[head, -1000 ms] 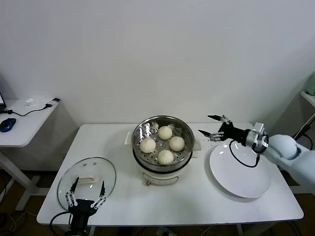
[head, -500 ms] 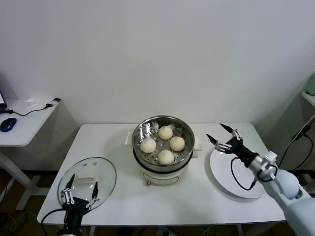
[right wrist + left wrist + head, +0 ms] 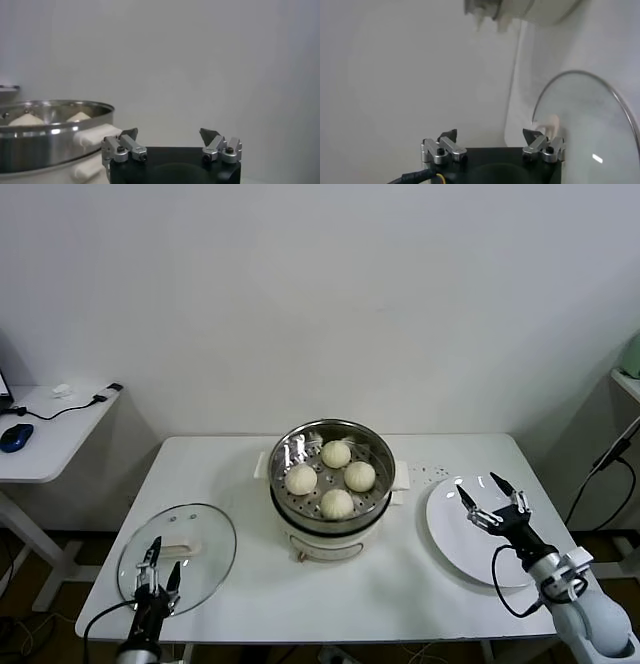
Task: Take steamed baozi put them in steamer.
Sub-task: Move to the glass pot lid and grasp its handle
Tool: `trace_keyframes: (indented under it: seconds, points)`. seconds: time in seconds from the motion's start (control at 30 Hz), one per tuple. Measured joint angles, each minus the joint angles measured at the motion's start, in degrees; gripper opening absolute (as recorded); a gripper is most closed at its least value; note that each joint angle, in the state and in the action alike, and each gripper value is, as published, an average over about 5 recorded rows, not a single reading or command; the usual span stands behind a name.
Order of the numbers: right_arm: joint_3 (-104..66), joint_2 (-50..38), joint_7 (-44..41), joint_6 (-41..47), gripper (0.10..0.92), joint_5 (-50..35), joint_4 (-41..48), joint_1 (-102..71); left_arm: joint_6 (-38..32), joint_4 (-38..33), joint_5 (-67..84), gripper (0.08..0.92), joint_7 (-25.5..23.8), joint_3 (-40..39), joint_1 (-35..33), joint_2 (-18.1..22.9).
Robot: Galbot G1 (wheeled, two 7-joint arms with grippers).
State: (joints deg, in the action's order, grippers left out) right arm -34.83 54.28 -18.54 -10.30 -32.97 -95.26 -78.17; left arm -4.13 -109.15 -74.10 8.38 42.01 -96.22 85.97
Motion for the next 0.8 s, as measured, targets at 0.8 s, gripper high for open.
trace_keyframes:
  seconds: [0.8]
  points:
    - [-3.3, 7.1, 0.4, -0.6, 0.823, 7.6, 2.4, -2.8, 2.8, 20.3, -10.7, 0.823, 3.0, 0.9, 17.1, -1.7]
